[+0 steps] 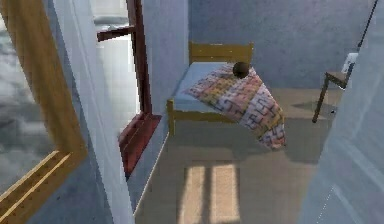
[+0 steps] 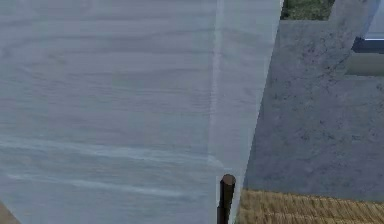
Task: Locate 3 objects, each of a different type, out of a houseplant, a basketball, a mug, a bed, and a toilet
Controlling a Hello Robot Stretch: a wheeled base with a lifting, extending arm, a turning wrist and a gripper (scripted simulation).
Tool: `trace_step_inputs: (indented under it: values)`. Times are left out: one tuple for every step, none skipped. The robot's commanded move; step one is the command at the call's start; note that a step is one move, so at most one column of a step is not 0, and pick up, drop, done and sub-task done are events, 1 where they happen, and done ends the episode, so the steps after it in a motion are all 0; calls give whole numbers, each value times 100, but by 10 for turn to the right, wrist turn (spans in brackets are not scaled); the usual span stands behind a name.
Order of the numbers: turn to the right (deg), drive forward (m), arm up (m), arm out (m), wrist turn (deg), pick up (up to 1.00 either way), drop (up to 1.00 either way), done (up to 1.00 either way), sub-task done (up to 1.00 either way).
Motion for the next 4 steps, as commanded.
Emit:
trace_step_inputs:
  values:
    - [120, 0, 0, 0, 0, 0, 0, 0, 0]
    - [0, 90, 0, 0, 0, 0, 0, 0, 0]
    - [60, 0, 0, 0, 0, 0, 0, 0, 0]
    - [0, 40, 0, 0, 0, 0, 0, 0, 0]
